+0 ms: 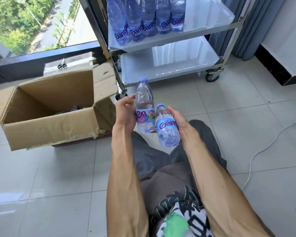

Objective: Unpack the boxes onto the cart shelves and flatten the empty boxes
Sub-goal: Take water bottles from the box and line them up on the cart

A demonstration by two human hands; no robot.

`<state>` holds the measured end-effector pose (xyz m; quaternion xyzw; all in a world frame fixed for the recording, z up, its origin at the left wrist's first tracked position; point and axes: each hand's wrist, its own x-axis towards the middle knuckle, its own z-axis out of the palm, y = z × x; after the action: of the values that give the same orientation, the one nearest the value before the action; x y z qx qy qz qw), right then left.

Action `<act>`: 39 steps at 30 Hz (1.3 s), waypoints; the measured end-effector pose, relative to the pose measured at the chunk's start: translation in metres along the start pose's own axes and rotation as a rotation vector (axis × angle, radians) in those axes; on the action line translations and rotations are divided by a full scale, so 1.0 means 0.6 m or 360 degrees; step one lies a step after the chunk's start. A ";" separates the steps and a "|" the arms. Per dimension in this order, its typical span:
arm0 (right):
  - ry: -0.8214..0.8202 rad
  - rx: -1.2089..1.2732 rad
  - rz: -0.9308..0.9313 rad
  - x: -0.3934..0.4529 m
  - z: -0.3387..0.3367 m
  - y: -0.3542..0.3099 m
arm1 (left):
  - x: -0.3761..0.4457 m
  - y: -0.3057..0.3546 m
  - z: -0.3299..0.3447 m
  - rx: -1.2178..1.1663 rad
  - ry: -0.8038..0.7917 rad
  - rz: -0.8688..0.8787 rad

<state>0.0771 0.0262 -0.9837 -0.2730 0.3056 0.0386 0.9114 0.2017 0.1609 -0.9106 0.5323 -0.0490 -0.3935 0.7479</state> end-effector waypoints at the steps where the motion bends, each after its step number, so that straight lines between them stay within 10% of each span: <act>1: -0.0061 0.0018 0.0005 0.001 0.002 -0.002 | -0.002 -0.001 0.001 0.0158 -0.0044 -0.0050; 12: -0.0054 0.0121 -0.0215 -0.003 0.042 -0.027 | -0.004 -0.046 -0.037 -0.0748 0.0085 -0.0114; 39: 0.0090 -0.0037 -0.0544 -0.024 0.011 -0.038 | -0.018 -0.075 -0.017 -0.0069 0.0082 -0.0269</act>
<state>0.0743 0.0117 -0.9605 -0.3326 0.2796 -0.1212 0.8925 0.1755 0.1700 -0.9488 0.5281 0.0240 -0.4424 0.7244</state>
